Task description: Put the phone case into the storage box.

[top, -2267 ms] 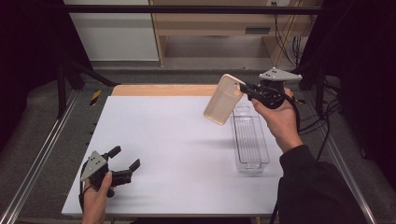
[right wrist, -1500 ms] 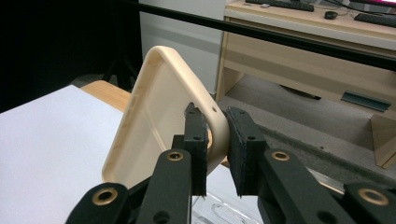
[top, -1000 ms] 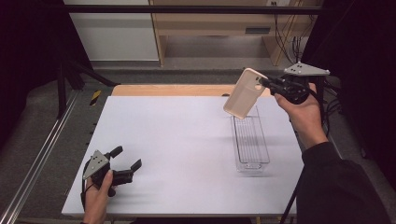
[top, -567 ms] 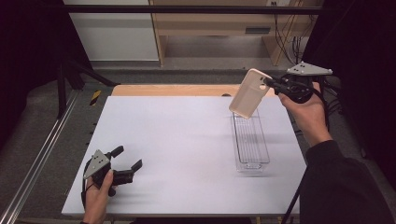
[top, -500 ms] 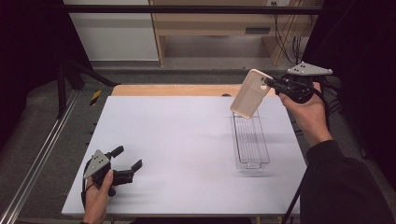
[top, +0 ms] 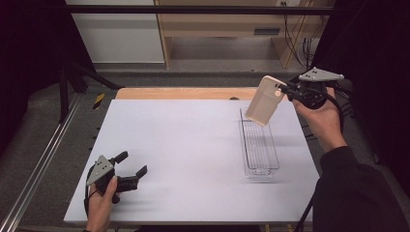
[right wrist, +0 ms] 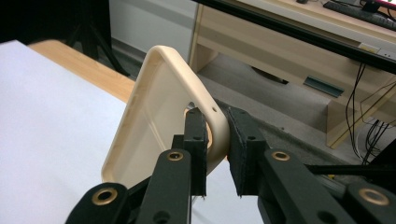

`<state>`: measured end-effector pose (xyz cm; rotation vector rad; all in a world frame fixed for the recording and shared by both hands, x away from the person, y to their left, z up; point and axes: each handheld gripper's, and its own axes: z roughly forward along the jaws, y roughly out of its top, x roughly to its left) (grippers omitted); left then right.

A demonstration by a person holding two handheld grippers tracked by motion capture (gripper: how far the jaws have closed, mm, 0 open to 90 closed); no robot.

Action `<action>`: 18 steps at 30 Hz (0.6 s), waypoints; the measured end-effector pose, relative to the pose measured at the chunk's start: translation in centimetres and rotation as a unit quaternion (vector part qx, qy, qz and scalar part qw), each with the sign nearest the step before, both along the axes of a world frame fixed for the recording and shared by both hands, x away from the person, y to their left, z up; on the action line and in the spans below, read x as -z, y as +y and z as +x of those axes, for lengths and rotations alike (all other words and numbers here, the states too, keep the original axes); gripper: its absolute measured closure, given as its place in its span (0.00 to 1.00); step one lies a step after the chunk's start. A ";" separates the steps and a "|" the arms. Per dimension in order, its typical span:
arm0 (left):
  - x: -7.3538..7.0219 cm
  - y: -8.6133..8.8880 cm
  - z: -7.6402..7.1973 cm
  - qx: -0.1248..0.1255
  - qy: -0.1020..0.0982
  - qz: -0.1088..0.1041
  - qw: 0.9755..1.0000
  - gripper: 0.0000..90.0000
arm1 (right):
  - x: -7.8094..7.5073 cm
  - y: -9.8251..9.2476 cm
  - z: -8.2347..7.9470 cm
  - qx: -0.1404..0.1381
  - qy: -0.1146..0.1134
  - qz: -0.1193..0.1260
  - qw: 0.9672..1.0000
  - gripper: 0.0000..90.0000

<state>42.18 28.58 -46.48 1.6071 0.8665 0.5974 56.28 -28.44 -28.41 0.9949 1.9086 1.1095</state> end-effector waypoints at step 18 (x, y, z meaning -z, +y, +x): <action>0.0 0.1 0.0 -0.003 0.001 0.000 1.000 0.04 | 2.5 0.2 1.1 0.004 0.020 -0.031 0.999 0.87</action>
